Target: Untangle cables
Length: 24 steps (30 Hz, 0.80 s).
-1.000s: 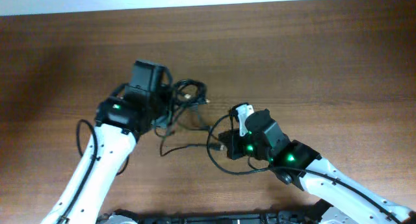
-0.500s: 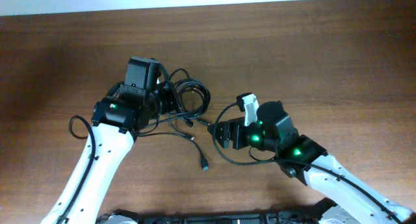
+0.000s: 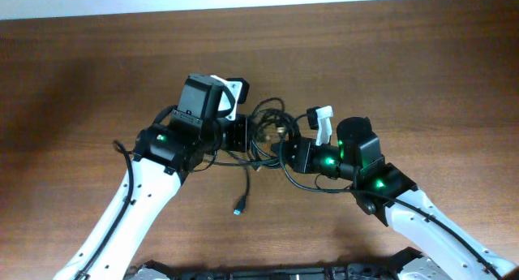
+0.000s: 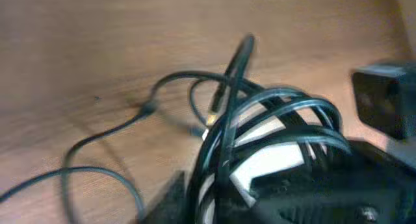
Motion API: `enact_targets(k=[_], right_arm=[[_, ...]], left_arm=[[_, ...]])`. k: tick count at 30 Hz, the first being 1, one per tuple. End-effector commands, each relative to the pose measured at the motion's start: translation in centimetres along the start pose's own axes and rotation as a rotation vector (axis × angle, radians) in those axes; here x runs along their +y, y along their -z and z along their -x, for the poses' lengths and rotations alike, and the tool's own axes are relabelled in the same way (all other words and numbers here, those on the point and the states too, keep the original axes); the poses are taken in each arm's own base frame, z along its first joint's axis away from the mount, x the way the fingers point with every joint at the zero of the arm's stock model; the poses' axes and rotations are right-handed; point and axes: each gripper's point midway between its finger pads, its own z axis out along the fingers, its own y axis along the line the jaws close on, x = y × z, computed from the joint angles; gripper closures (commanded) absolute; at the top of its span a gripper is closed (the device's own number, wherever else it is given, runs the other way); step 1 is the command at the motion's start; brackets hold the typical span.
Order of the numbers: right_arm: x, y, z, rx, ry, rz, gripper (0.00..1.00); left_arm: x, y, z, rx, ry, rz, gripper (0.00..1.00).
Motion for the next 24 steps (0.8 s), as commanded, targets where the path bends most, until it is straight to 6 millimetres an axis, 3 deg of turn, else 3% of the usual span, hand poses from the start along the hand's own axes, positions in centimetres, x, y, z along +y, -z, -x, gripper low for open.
enact_targets(k=[1,2,4,5,9,14,18,24], right_arm=[[0.2,0.0,-0.2,0.015,0.015,0.007,0.96],[0.1,0.0,-0.3,0.018,0.013,0.003,0.96],[0.1,0.0,-0.3,0.018,0.012,0.002,0.96],[0.1,0.0,-0.3,0.018,0.012,0.002,0.96],[0.1,0.0,-0.3,0.018,0.012,0.003,0.96],[1.1,0.0,0.2,0.001,0.041,0.043,0.96],[3.9,0.4,1.8,-0.057,0.129,0.155,0.96],[4.5,0.5,2.2,-0.075,0.150,0.177,0.96]], left_arm=[[2.6,1.0,2.1,-0.089,0.019,0.139,0.43],[3.4,1.3,2.5,-0.105,0.090,0.149,0.41],[4.5,1.6,2.8,-0.121,0.155,0.164,0.57],[4.6,1.6,2.8,-0.122,0.158,0.166,0.57],[4.8,1.6,1.8,-0.074,0.111,0.176,0.53],[5.5,1.1,-0.2,-0.001,0.074,0.197,0.55],[6.2,-0.2,-1.2,0.043,0.153,0.211,0.51],[5.4,-2.6,-2.5,0.138,0.210,0.129,0.47]])
